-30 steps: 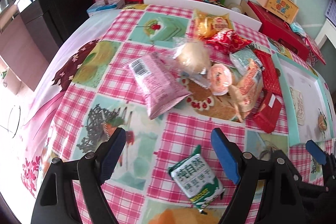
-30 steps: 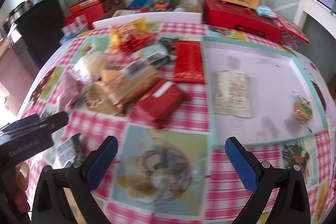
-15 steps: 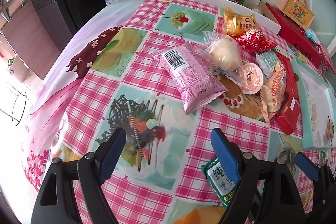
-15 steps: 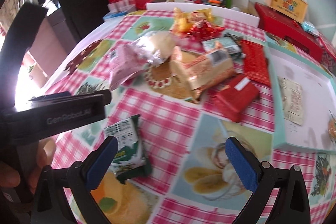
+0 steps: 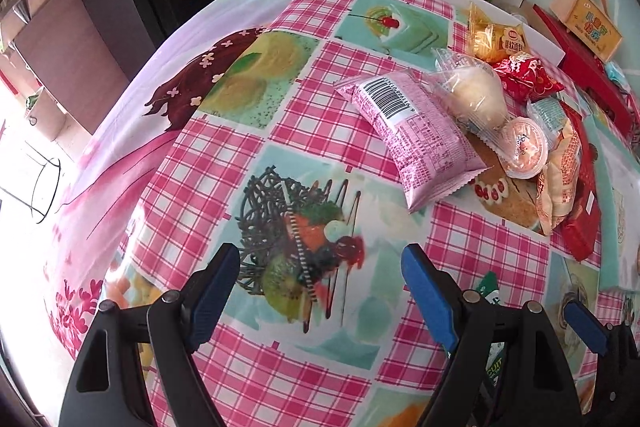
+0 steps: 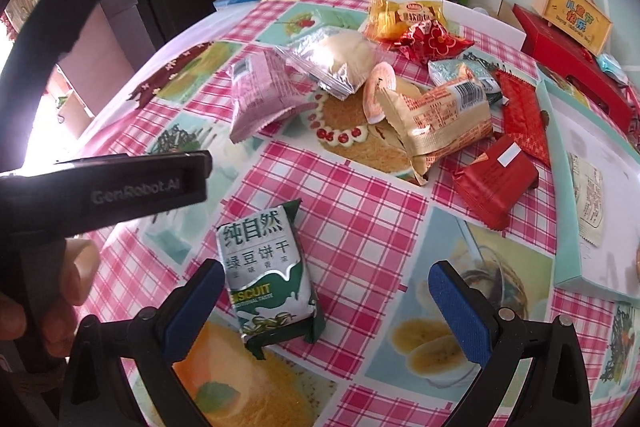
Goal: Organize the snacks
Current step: 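Grasp the green-white mung bean biscuit pack with the right gripper while the left grasps the pink bag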
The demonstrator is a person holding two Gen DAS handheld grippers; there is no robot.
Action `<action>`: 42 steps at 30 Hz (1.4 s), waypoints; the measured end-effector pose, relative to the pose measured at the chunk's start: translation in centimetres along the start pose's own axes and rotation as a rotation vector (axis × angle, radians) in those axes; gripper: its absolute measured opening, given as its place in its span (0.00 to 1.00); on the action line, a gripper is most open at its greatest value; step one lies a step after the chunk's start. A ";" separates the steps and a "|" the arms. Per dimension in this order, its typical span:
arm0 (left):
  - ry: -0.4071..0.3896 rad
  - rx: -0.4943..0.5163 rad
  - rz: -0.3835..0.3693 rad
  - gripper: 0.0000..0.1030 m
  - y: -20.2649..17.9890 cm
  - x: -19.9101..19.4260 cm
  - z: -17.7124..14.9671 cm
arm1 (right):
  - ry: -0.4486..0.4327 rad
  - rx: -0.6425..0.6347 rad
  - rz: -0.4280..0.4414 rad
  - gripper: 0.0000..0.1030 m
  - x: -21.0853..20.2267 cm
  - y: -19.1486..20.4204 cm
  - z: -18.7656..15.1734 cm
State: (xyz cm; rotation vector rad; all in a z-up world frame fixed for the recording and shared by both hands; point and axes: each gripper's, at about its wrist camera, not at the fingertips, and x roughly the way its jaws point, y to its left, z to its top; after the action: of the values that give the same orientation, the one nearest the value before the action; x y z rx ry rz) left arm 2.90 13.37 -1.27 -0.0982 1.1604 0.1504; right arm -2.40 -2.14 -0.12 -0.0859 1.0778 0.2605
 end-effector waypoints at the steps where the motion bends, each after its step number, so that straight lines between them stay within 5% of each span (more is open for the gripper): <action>1: -0.001 0.002 -0.003 0.81 -0.1 0.0 0.0 | -0.002 0.004 -0.001 1.00 0.0 -0.1 0.0; 28: -0.071 0.032 -0.116 0.81 -3.3 0.1 2.6 | -0.036 0.126 -0.132 0.99 -0.2 -5.7 0.1; 37: -0.080 -0.036 -0.141 0.81 -3.3 1.3 4.9 | -0.060 0.148 -0.110 0.80 -0.3 -6.4 0.4; 42: -0.076 -0.048 -0.148 0.75 -3.7 2.4 5.5 | -0.068 0.160 -0.102 0.62 -0.5 -7.2 0.5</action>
State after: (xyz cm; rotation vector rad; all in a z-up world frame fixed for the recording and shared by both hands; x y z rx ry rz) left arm 9.42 10.76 -1.25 -0.2187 1.0701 0.0511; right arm -0.40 -9.04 0.10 0.0112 1.0199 0.0844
